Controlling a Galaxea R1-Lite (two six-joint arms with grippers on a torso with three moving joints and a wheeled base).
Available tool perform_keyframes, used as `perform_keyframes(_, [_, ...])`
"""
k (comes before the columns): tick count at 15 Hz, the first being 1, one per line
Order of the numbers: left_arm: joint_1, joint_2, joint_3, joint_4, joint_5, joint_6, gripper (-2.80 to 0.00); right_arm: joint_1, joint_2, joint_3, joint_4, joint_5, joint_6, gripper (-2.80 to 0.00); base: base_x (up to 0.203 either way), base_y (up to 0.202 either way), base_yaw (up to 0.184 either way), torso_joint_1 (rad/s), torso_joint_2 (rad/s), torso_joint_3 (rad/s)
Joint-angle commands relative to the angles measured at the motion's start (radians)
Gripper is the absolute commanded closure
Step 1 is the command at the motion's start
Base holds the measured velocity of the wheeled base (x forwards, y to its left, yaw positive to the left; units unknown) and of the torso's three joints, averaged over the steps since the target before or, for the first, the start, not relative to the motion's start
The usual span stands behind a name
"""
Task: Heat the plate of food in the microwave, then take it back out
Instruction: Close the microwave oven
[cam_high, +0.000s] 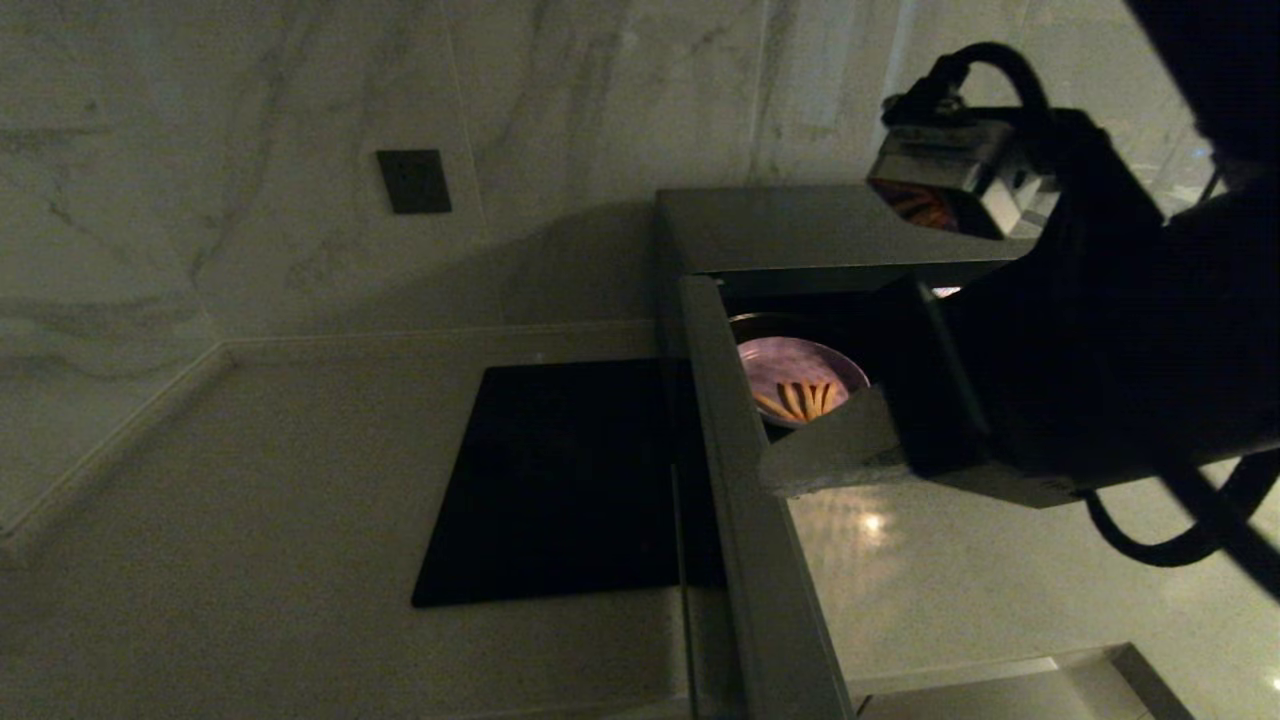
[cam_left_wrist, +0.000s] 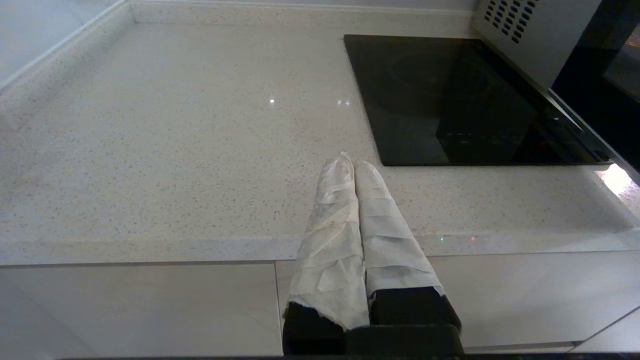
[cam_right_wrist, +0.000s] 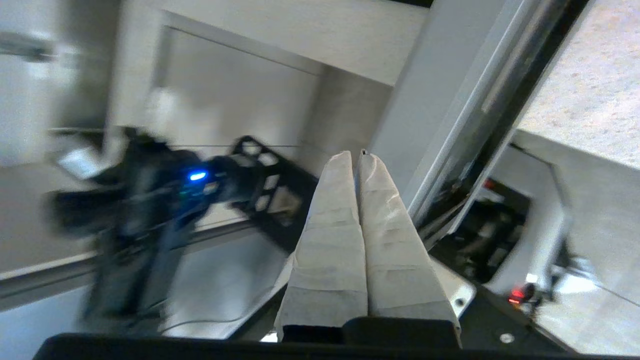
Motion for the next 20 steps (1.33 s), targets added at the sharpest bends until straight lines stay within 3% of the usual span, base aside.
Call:
perform_keyframes(1, [0.0,0.0,0.0,-0.001,0.0,-0.001,0.0,0.041,0.08,-0.03,0.008,-0.028,0.005,0.0,0.0,0.0,0.0,0.0,0.0,0.0])
perform_keyframes(6, [0.0,0.0,0.0,-0.001,0.001,-0.001,0.0,0.082,0.129,-0.06,0.02,-0.05,0.007,0.0,0.0,0.0,0.0,0.0,0.0,0.0])
perform_keyframes(11, [0.0,0.0,0.0,-0.001,0.0,-0.001,0.0,0.078,0.125,-0.053,0.074,-0.149,0.017,0.0,0.0,0.0,0.0,0.0,0.0,0.0])
perform_keyframes(18, [0.0,0.0,0.0,-0.001,0.001,-0.001,0.0,0.04,0.101,-0.021,0.085,-0.346,0.054,0.0,0.0,0.0,0.0,0.0,0.0,0.0])
perform_keyframes(20, [0.0,0.0,0.0,-0.001,0.001,-0.001,0.0,0.012,0.098,0.008,0.087,-0.425,0.105,0.0,0.0,0.0,0.0,0.0,0.0,0.0])
